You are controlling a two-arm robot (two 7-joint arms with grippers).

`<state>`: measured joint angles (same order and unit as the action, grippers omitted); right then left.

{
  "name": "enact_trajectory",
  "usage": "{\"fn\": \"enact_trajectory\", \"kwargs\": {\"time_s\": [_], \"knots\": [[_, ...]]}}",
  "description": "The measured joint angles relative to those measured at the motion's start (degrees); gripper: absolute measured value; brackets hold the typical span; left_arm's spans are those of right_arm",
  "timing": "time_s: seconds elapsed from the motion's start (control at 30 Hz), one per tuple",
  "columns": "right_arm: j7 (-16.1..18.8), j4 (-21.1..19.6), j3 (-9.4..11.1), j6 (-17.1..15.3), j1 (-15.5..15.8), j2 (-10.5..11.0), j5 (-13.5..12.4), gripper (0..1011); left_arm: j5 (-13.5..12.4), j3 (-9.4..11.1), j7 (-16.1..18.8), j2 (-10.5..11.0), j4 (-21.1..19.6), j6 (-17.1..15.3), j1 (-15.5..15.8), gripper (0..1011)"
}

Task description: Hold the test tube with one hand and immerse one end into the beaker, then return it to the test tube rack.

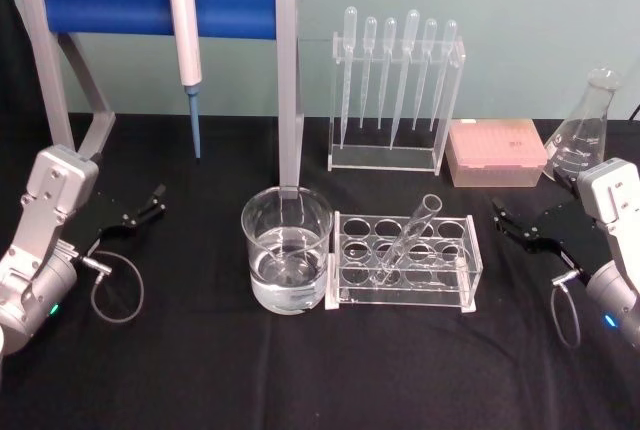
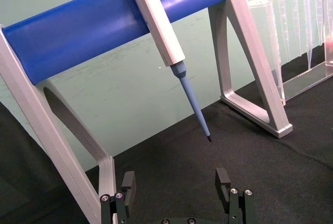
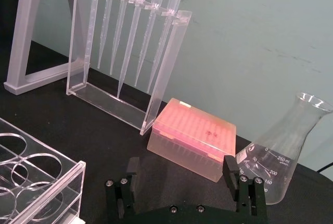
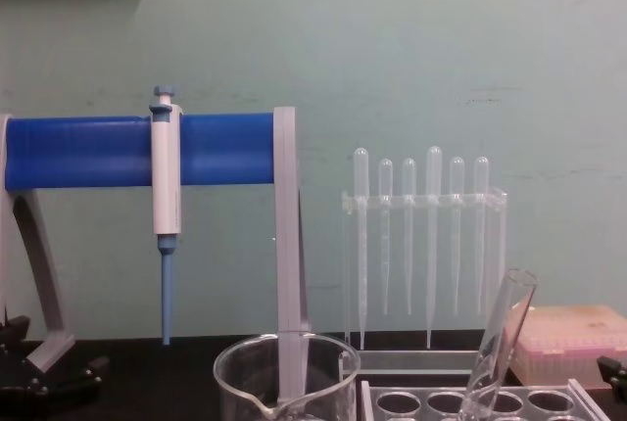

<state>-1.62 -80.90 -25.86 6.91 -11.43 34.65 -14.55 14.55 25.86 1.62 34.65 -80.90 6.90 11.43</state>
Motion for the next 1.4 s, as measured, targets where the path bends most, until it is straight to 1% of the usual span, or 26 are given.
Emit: {"fn": "enact_trajectory", "kwargs": {"time_s": [0.2,0.33,0.37,0.4,0.43,0.5,0.53,0.57,0.6,0.63,0.67,0.77,0.8,0.83,0.87,0.93,0.97,1.0,1.03,1.07,1.1,1.13,1.23,1.4], "knots": [[0.00,0.00,0.01,0.00,0.00,0.00,0.00,1003,0.00,0.00,0.00,0.00,0.00,0.00,0.00,1000],[1.53,-2.32,1.29,-0.24,0.96,0.39,-1.31,1003,-0.01,0.00,0.00,0.00,0.00,0.00,0.00,1000],[1.95,-3.01,1.67,-0.40,1.25,0.57,-1.81,1003,0.00,0.00,0.00,0.00,0.00,0.00,0.00,1000],[3.01,-4.36,2.52,-0.99,1.81,0.98,-3.09,1003,0.00,0.00,0.00,0.00,0.00,0.00,0.00,1000],[3.54,-5.02,2.96,-1.33,2.13,1.25,-3.76,1003,0.00,0.00,0.00,0.00,0.00,0.00,0.00,1000],[5.81,-8.02,4.93,-2.50,3.50,2.57,-6.62,1003,0.00,0.00,0.00,0.00,0.00,0.00,0.00,1000],[5.81,-8.02,4.93,-2.50,3.50,2.57,-6.62,1003,0.00,0.00,0.00,0.00,0.00,0.00,0.00,1000],[6.44,-8.75,5.51,-2.77,3.90,2.96,-7.48,1003,0.00,0.00,0.00,0.00,0.00,0.00,0.00,1000],[7.72,-10.23,6.82,-3.31,4.77,3.73,-9.26,1002,0.00,0.00,0.00,0.00,0.00,0.00,0.00,1000],[8.24,-10.92,7.51,-3.53,5.26,4.16,-10.05,1003,0.00,0.00,0.00,0.00,0.00,0.00,0.00,1000],[9.57,-12.22,8.82,-4.01,6.28,5.03,-11.89,1002,0.00,0.00,0.00,0.00,0.00,0.00,0.00,1000],[12.11,-14.02,10.98,-4.51,8.15,6.61,-14.87,1003,0.00,0.01,0.00,0.00,0.00,0.00,0.00,1000],[14.80,-15.11,12.36,-4.65,9.53,7.89,-17.32,1003,0.00,0.00,0.00,0.00,0.00,0.00,0.00,1000],[15.97,-15.48,12.85,-4.66,10.12,8.46,-18.25,1002,0.00,0.00,0.00,0.00,0.00,0.00,0.00,1000],[19.10,-16.26,13.90,-4.64,11.49,9.67,-20.43,1003,0.00,0.00,0.00,0.00,0.00,0.00,0.00,1000],[22.12,-17.01,14.86,-4.54,12.85,10.88,-22.35,1003,0.00,0.00,0.00,0.00,0.00,0.00,0.00,1000],[25.33,-17.56,15.56,-4.26,14.21,11.97,-24.01,1002,0.00,0.00,0.00,0.00,0.00,0.00,0.00,1000],[25.33,-17.56,15.56,-4.26,14.21,11.97,-24.01,1002,0.00,0.00,0.00,0.00,0.00,0.00,0.00,1000],[28.09,-18.11,16.13,-3.88,15.43,12.90,-25.27,1003,0.00,0.00,0.00,0.00,0.00,0.00,0.00,1000],[29.25,-18.35,16.32,-3.71,15.97,13.25,-25.81,1003,0.00,0.00,0.00,0.00,0.00,0.00,0.00,1000],[31.35,-18.74,16.59,-3.49,16.92,13.77,-26.56,1003,0.00,0.00,0.00,0.00,0.00,0.00,0.00,1000],[32.20,-18.89,16.66,-3.44,17.27,13.91,-26.83,1003,-0.01,0.00,0.00,0.00,0.00,0.00,0.00,1000],[34.33,-19.28,16.64,-3.52,18.25,14.07,-27.28,1002,0.00,0.00,0.00,0.00,0.00,0.00,0.00,1000],[35.90,-19.61,16.00,-3.75,18.66,13.52,-27.23,1002,0.00,0.00,0.00,0.00,0.00,0.00,0.00,1000]]}}
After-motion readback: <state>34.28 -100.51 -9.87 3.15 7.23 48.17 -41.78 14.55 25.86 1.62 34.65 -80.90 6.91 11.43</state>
